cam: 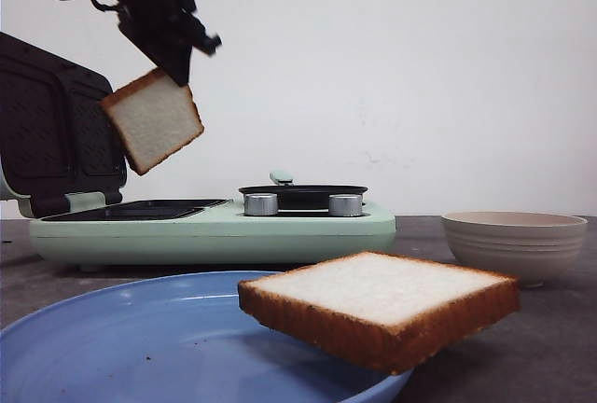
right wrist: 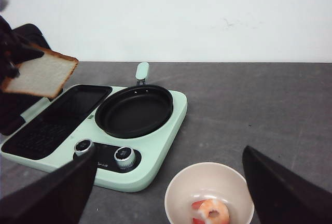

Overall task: Make breakfast with bread and shrimp
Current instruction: 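Lift the bread slice with the left gripper over the sandwich plate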

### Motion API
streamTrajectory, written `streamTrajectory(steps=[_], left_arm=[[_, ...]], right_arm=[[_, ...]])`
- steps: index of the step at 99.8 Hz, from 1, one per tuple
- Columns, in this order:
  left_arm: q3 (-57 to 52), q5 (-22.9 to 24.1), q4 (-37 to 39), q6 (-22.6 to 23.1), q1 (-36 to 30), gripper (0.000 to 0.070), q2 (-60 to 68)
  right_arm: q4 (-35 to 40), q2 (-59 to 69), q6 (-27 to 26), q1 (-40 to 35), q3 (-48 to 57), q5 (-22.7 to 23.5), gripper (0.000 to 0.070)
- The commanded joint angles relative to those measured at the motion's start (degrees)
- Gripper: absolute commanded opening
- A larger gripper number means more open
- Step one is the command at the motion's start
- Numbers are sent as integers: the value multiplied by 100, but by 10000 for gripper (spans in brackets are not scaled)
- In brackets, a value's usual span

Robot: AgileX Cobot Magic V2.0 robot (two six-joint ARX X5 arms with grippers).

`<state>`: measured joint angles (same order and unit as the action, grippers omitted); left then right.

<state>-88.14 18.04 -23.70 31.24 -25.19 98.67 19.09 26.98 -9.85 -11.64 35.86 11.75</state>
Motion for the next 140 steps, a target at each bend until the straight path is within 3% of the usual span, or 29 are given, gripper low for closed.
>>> streamTrajectory(steps=[1, 32, 82, 103, 140], left_arm=[[-133, 37, 221, 378, -22, 10, 120], [-133, 118, 662, 1311, -22, 9, 348], [-133, 162, 245, 1331, 11, 9, 938], [-133, 632, 584, 1650, 22, 9, 938], [-133, 625, 999, 1805, 46, 9, 940]], right_arm=[[4, 74, 155, -28, 57, -48, 559], [114, 103, 297, -31, 57, -149, 559], [199, 101, 400, -133, 57, -153, 559], [219, 101, 431, -138, 57, -153, 559], [286, 103, 431, -138, 57, -153, 559]])
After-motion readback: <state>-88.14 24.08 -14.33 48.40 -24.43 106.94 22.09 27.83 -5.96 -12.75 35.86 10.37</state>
